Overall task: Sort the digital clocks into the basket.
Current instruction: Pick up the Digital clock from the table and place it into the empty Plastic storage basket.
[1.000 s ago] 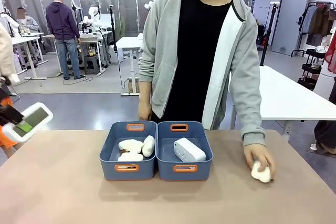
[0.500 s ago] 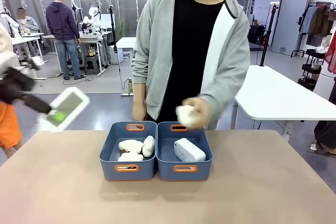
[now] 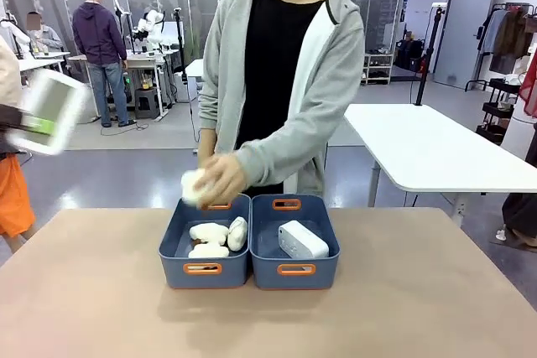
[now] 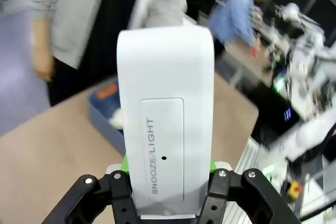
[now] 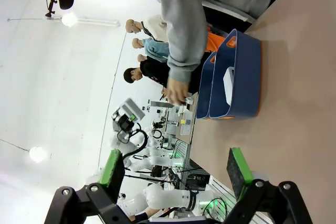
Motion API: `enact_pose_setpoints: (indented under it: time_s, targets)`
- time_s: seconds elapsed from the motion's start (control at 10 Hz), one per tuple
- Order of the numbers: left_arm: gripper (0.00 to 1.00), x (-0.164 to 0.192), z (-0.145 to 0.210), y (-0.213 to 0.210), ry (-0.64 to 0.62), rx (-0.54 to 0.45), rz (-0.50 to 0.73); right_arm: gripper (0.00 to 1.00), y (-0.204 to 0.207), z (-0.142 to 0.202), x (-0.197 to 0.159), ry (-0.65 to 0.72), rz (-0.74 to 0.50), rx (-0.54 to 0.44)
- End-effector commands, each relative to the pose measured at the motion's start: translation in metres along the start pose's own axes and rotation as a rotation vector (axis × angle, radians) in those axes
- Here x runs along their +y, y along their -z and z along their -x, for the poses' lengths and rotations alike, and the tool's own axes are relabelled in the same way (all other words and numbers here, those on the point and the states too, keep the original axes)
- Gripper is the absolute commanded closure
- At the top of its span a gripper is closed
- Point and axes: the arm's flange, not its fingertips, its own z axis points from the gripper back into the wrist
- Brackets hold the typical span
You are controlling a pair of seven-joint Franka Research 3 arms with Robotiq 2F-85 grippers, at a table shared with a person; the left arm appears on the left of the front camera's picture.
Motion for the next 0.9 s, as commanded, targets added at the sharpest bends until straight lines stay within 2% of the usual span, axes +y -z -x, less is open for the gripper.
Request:
enact_pose_setpoints:
  time_s: [0.0,0.1,0.3,0.5,0.8]
  targets:
    - [1.0,0.012,0.055,-0.086,0.003,-0.196,-0.076,0.0,-0.001,0.002,0.002,-0.004,0.003,0.012]
    - [1.0,0.015,0.068,-0.094,-0.028,-0.229,-0.098,0.0,-0.001,0.002,0.002,-0.004,0.003,0.012]
    - [1.0,0.031,0.074,-0.091,-0.073,-0.209,-0.089,0.0,-0.001,0.002,0.002,-0.004,0.003,0.012]
    - [1.0,0.036,0.062,-0.073,-0.077,-0.1,-0.107,0.0,-0.001,0.002,0.002,-0.004,0.003,0.012]
    - [1.0,0.011,0.012,-0.018,0.031,0.115,-0.105,0.0,-0.001,0.002,0.002,-0.004,0.003,0.012]
